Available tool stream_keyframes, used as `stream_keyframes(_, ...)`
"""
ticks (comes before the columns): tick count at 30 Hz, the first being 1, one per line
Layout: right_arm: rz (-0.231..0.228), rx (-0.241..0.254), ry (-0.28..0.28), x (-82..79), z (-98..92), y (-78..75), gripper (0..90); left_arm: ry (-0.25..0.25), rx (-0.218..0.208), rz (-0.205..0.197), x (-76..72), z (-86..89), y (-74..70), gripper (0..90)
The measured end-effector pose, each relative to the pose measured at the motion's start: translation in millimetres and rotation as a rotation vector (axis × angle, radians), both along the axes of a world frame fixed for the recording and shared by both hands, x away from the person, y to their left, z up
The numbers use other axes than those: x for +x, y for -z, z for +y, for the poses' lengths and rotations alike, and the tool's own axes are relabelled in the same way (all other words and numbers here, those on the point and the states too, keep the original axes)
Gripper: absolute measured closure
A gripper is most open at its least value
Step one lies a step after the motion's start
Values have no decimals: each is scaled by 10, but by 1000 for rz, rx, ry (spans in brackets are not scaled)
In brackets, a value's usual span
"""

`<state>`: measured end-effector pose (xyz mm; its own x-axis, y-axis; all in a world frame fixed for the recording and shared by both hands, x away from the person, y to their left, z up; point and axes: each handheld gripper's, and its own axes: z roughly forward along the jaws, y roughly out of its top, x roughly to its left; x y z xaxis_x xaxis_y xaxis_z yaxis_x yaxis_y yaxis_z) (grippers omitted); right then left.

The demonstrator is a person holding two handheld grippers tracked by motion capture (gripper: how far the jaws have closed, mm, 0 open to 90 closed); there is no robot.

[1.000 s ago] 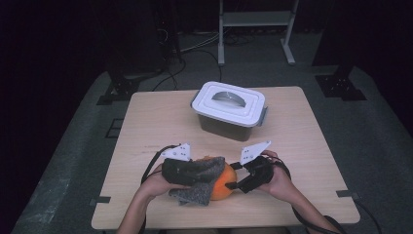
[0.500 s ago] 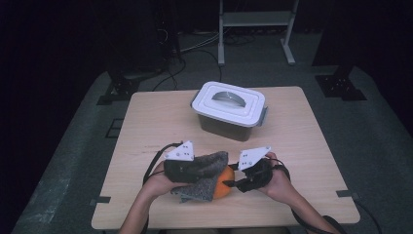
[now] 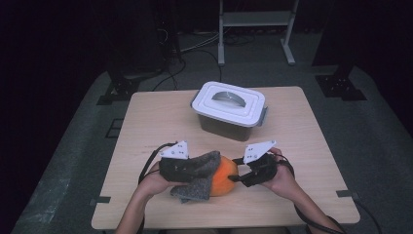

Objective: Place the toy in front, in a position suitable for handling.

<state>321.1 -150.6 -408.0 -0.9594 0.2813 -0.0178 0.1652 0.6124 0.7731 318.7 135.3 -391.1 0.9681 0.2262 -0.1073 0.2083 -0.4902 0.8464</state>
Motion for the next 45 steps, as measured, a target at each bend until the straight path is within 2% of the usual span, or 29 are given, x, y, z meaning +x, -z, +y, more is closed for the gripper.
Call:
stream_keyframes(2, 62, 3, -5, 24, -35, 1, 322, 2, -7, 10, 5, -2, 10, 686)
stream_keyframes(3, 94, 16, 0, 32, -58, -5, 312, 6, -8, 12, 5, -5, 14, 686)
stream_keyframes(4, 115, 49, 6, 38, -92, -14, 304, 11, -7, 15, 3, -11, 15, 686)
stream_keyframes(8, 158, 96, 1, 61, -97, -22, 262, 62, -23, 41, -27, -91, 36, 684)
stream_keyframes(10, 182, 92, -14, 59, -25, 25, 232, 88, -7, 41, -49, -143, 40, 681)
stream_keyframes(11, 185, 77, -13, 49, 17, 54, 231, 94, 8, 34, -63, -170, 33, 679)
stream_keyframes(13, 172, 66, -15, 19, 60, 79, 294, 96, 27, 14, -92, -207, -10, 679)
stream_keyframes(14, 152, 59, -17, -6, 61, 61, 336, 96, 27, 14, -92, -207, -10, 679)
stream_keyframes(17, 84, 59, -38, -74, 62, 2, 414, 92, 9, -34, -143, -250, -132, 680)
stream_keyframes(20, 21, 37, -51, -134, 99, -30, 456, 68, 27, -64, -153, -261, -157, 680)
stream_keyframes(21, 15, 35, -51, -136, 97, -36, 471, 60, 32, -68, -146, -245, -158, 684)
stream_keyframes(23, 24, 38, -45, -118, 71, -45, 488, 43, 52, -78, -126, -194, -161, 688)
stream_keyframes(24, 23, 38, -42, -105, 54, -46, 492, 28, 48, -77, -110, -158, -159, 687)
stream_keyframes(27, 29, 45, -29, -68, 0, -51, 495, -10, 51, -68, -58, -49, -131, 687)
stream_keyframes(29, 25, 46, -16, -44, -30, -53, 490, -18, 41, -46, -20, 4, -91, 687)
stream_keyframes(30, 34, 52, -9, -35, -39, -51, 473, -14, 31, -30, -8, 16, -66, 687)
stream_keyframes(33, 80, 60, -10, -10, -29, -35, 349, 1, 17, 2, 8, 5, -8, 687)
stream_keyframes(34, 80, 60, -10, -10, -29, -35, 349, 1, 17, 2, 8, 5, -8, 687)
stream_keyframes(35, 108, 55, -6, 10, -34, -39, 289, 24, 6, 23, 10, -4, 8, 686)
stream_keyframes(36, 129, 53, -4, 21, -39, -37, 275, 49, 6, 39, 4, -16, 17, 681)
stream_keyframes(38, 172, 71, -7, 55, -53, -3, 267, 64, 10, 44, 0, -23, 21, 672)
stream_keyframes(39, 195, 73, -9, 65, -49, 20, 260, 89, 15, 52, -13, -46, 27, 670)
stream_keyframes(42, 225, 83, -5, 70, -14, 73, 284, 80, 12, 47, -12, -59, 21, 671)
stream_keyframes(43, 221, 83, -5, 65, -12, 70, 330, 74, 14, 40, -9, -57, 9, 672)
stream_keyframes(44, 221, 83, -5, 65, -12, 70, 330, 74, 14, 40, -9, -57, 9, 675)
stream_keyframes(45, 148, 73, -15, 10, -8, 28, 430, 65, 4, 24, -14, -55, -34, 677)
